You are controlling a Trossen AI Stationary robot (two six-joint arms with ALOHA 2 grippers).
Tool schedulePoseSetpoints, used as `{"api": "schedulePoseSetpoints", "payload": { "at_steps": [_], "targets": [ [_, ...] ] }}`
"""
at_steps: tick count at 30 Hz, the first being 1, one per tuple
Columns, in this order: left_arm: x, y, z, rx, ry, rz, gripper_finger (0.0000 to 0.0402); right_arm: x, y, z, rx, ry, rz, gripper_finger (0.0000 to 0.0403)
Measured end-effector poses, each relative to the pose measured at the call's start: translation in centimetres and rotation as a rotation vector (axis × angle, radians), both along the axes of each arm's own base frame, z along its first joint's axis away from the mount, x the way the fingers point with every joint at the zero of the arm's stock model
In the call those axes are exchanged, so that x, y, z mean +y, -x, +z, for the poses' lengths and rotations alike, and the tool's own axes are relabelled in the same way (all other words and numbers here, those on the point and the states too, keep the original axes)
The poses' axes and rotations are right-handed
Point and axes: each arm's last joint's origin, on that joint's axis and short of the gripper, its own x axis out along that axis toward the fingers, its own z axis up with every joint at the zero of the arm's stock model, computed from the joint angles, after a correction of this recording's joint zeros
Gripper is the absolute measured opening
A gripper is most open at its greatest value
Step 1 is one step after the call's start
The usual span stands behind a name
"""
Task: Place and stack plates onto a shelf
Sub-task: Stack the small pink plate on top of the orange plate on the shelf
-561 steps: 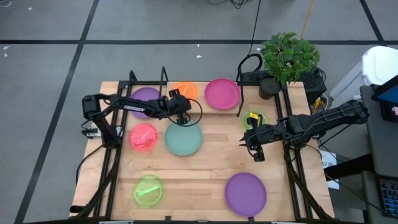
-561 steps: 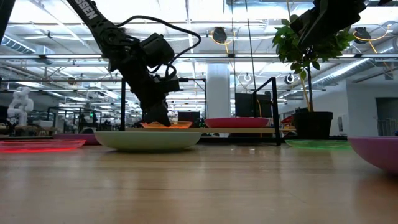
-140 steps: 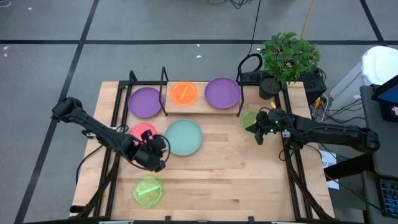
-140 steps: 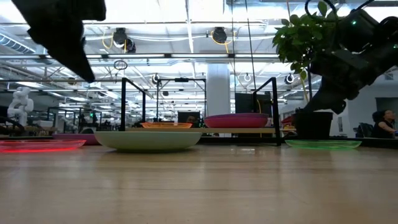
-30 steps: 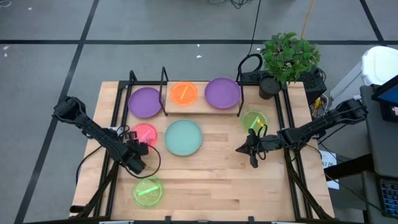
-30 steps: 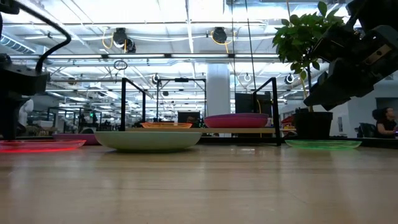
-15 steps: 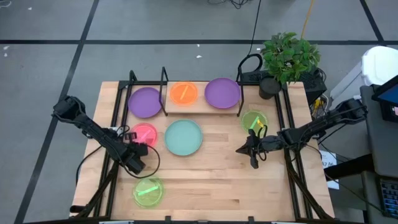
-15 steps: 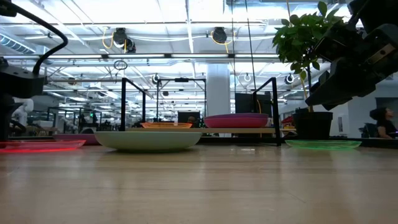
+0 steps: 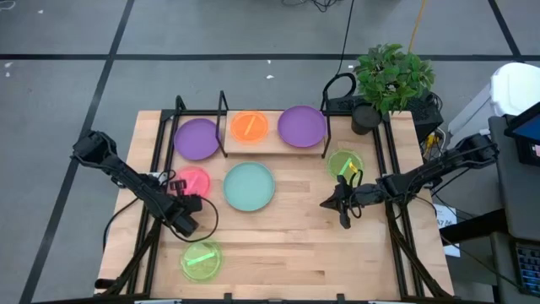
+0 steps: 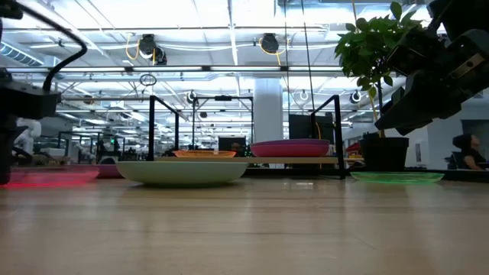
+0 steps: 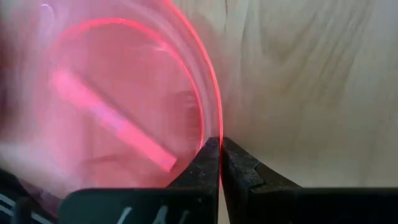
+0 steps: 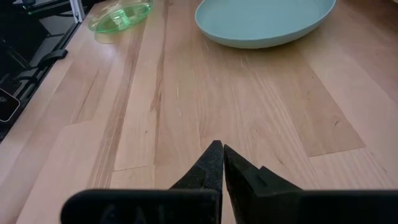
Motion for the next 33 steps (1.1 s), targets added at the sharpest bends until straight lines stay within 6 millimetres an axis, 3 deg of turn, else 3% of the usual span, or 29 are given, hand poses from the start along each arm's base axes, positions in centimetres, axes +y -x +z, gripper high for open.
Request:
{"api": "schedulePoseSetpoints", "payload": {
  "at_steps": [10,24,33],
  "targets": [
    [-0.9,-1.4,2.8,-0.027,-0.019,-0.029,0.0004,0.0,0.0,0.0,0.0,0.001,-0.001,0.0],
    [-2.7,-4.2,9.0,-0.138,-0.019,-0.189,0.0003,0.0,0.0,0.0,0.0,0.001,-0.001,0.0],
    [-1.9,-6.3,11.7,-0.204,-0.053,-0.27,0.0003,0.0,0.0,0.0,-0.002,0.009,-0.001,0.0]
  ]
}}
